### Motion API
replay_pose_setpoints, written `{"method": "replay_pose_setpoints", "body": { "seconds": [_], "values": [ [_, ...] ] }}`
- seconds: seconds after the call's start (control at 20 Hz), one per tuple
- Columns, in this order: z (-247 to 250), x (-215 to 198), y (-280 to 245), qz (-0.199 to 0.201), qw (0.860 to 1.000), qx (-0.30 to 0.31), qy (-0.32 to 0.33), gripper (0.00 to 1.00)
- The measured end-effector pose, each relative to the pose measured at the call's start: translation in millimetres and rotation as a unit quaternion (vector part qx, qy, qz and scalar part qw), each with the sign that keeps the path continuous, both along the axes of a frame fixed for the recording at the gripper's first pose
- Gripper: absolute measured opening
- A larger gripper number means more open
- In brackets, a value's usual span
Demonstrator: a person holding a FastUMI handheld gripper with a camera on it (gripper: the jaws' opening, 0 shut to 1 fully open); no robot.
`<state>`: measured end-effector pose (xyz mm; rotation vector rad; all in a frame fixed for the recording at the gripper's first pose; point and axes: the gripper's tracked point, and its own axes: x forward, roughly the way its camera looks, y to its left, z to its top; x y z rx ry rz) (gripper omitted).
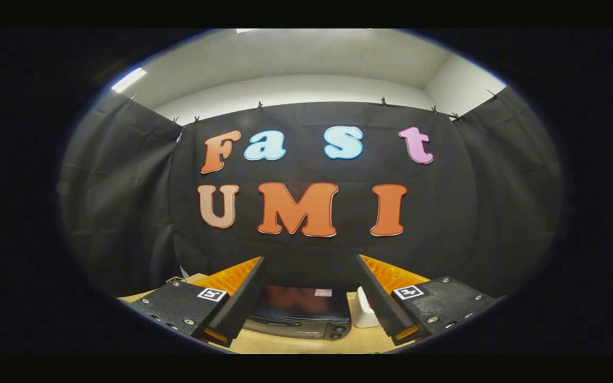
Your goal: Open the toaster oven, put the food inside, and close the toaster oven door.
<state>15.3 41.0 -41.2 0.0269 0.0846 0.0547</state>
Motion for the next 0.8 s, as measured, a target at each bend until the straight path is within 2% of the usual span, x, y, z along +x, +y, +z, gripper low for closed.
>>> {"method": "replay_pose_setpoints", "body": {
  "seconds": [0.2,0.5,0.8],
  "values": [
    [-44.4,15.0,25.8,0.010,0.999,0.013,0.041,0.98],
    [-140.7,31.9,68.8,0.028,0.990,0.011,0.136,0.98],
    [-216.7,50.1,82.3,0.006,0.978,-0.001,0.208,0.98]
  ]
}}
